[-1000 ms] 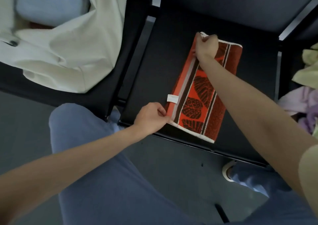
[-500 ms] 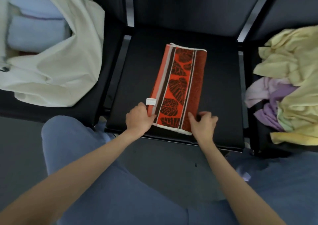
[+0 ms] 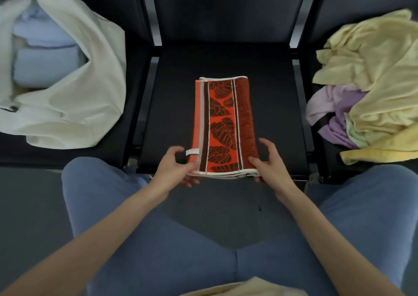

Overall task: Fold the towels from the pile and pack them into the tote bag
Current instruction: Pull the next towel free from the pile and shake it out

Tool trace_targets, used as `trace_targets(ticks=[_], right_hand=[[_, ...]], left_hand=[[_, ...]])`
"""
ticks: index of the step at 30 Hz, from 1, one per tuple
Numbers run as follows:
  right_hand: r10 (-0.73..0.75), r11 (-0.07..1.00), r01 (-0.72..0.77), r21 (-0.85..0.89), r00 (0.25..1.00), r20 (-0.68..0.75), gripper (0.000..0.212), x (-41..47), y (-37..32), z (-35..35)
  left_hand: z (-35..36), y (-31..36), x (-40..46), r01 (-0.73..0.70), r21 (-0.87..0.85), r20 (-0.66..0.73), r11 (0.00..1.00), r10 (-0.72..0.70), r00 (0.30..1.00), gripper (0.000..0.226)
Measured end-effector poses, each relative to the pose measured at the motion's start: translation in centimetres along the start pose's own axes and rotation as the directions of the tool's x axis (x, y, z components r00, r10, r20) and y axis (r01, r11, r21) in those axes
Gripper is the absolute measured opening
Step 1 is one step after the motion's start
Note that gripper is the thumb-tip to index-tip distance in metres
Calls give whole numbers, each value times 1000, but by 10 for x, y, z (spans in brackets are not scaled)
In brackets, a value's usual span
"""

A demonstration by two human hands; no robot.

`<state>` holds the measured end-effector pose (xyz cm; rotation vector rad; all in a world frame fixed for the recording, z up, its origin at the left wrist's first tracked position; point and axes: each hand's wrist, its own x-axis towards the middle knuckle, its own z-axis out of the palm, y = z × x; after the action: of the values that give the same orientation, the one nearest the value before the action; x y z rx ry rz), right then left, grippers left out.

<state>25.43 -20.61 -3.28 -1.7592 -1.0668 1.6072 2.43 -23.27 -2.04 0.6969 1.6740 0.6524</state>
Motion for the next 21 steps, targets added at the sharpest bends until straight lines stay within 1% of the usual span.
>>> trace_targets(ticks=[1, 2, 3, 4, 5, 6, 8, 9, 11, 13, 15, 18, 21], right_hand=[[4, 1000, -5, 16, 999, 53, 32, -4, -1, -3], [21, 999, -24, 31, 995, 100, 27, -6, 1, -6], [57, 996, -66, 61, 989, 139, 22, -8, 1, -9], [100, 986, -121, 117, 981, 169, 19, -7, 3, -11], [148, 961, -188, 204, 969, 196, 18, -6, 3, -12], [196, 915, -262, 306, 953, 230, 16, -3, 4, -13], [260, 793, -391, 467, 910, 322, 11, 3, -3, -13], [270, 752, -428, 502, 894, 357, 9, 6, -8, -14], [280, 696, -458, 554, 883, 378, 8, 14, -19, -14], [280, 634, -463, 619, 884, 375, 26, 22, -30, -13], [273, 585, -454, 672, 890, 364, 41, 31, -39, -12], [281, 521, -433, 736, 901, 331, 47, 42, -47, -7], [310, 505, -413, 758, 906, 288, 56, 51, -48, 0]], left_hand=[[-2, 0, -5, -24, -17, 18, 1000, 24, 1000, 41], [-4, 3, -10, -35, -39, 47, 999, 36, 998, 39], [-6, 5, -13, -21, -67, 78, 998, 26, 997, 30], [-8, 8, -16, 19, -114, 109, 993, -7, 994, 22], [-9, 10, -16, 70, -180, 140, 981, -44, 989, 19], [-10, 13, -15, 127, -266, 168, 956, -83, 982, 21], [-12, 19, -6, 233, -462, 226, 856, -141, 964, 26], [-12, 23, -1, 279, -549, 260, 788, -156, 953, 27], [-13, 33, 9, 344, -684, 317, 644, -162, 934, 31], [-11, 43, 20, 364, -768, 342, 528, -142, 929, 35], [-7, 51, 32, 349, -811, 325, 469, -134, 936, 38], [3, 55, 52, 301, -824, 259, 479, -155, 953, 43], [15, 53, 66, 255, -800, 196, 543, -167, 966, 47]])
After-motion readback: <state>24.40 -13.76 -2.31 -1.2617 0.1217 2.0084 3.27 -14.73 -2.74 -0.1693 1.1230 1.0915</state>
